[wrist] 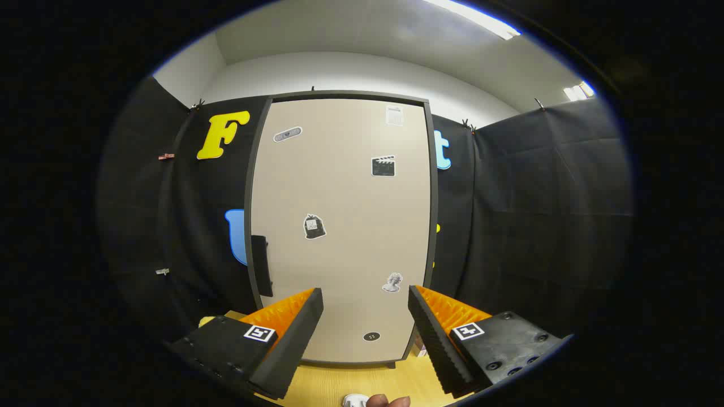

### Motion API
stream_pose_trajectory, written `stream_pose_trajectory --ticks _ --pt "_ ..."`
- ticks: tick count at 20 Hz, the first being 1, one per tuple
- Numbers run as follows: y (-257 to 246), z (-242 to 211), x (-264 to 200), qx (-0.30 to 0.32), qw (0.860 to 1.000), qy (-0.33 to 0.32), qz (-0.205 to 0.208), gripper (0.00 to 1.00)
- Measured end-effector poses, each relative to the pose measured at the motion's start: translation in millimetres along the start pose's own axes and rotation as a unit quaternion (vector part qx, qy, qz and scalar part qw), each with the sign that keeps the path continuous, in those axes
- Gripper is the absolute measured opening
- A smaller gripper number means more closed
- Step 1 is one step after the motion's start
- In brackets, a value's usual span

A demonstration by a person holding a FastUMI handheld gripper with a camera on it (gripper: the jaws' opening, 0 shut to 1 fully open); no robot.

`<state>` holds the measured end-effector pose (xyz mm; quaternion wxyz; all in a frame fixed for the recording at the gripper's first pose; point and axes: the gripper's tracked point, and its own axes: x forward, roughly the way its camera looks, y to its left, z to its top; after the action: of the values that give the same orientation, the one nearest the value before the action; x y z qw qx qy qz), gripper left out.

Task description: Open the shoe cabinet door, grab the shoes and put them into the shoe cabinet, then close the shoe cabinet door.

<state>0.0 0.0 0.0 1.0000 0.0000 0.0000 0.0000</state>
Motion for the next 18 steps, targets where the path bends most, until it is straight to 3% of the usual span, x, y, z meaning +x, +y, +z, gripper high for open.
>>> stream_pose_trajectory --ticks 18 --pt "13.1 3.9 -6.8 0.013 1.0 0.001 0.016 0.97"
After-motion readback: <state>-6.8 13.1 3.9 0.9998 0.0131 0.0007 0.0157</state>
